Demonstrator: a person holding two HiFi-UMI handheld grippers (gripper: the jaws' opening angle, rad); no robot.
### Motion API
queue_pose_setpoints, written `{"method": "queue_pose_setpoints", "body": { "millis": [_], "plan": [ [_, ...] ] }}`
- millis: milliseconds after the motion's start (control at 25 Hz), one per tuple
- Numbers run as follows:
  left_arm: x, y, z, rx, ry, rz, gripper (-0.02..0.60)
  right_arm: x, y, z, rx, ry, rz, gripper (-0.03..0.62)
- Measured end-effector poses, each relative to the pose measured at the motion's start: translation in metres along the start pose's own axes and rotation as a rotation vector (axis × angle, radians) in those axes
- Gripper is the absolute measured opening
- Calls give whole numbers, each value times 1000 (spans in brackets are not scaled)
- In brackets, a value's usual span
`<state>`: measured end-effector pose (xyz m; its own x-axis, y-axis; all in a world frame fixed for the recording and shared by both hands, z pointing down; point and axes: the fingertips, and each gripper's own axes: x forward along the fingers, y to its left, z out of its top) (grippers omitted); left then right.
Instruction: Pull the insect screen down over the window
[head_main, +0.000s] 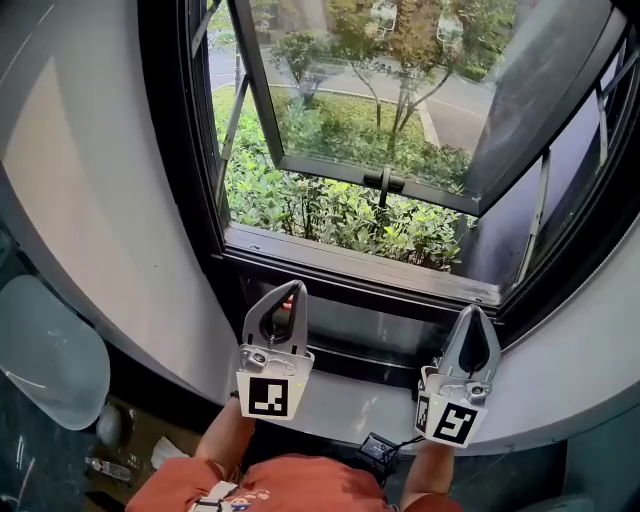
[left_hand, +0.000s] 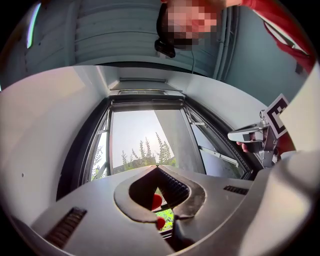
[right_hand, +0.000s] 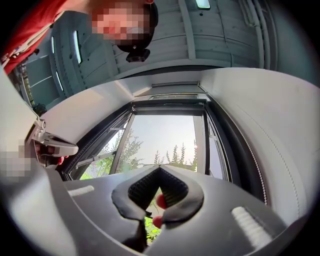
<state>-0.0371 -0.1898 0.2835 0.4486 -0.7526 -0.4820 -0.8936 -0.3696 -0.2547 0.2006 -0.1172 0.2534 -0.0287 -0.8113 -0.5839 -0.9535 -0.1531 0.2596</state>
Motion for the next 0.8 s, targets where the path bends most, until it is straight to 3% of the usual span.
{"method": "queue_pose_setpoints", "body": {
  "millis": [800],
  "plan": [
    [39, 29, 72, 71, -205, 42, 6, 42, -19, 78, -92, -197, -4, 9]
  ]
}}
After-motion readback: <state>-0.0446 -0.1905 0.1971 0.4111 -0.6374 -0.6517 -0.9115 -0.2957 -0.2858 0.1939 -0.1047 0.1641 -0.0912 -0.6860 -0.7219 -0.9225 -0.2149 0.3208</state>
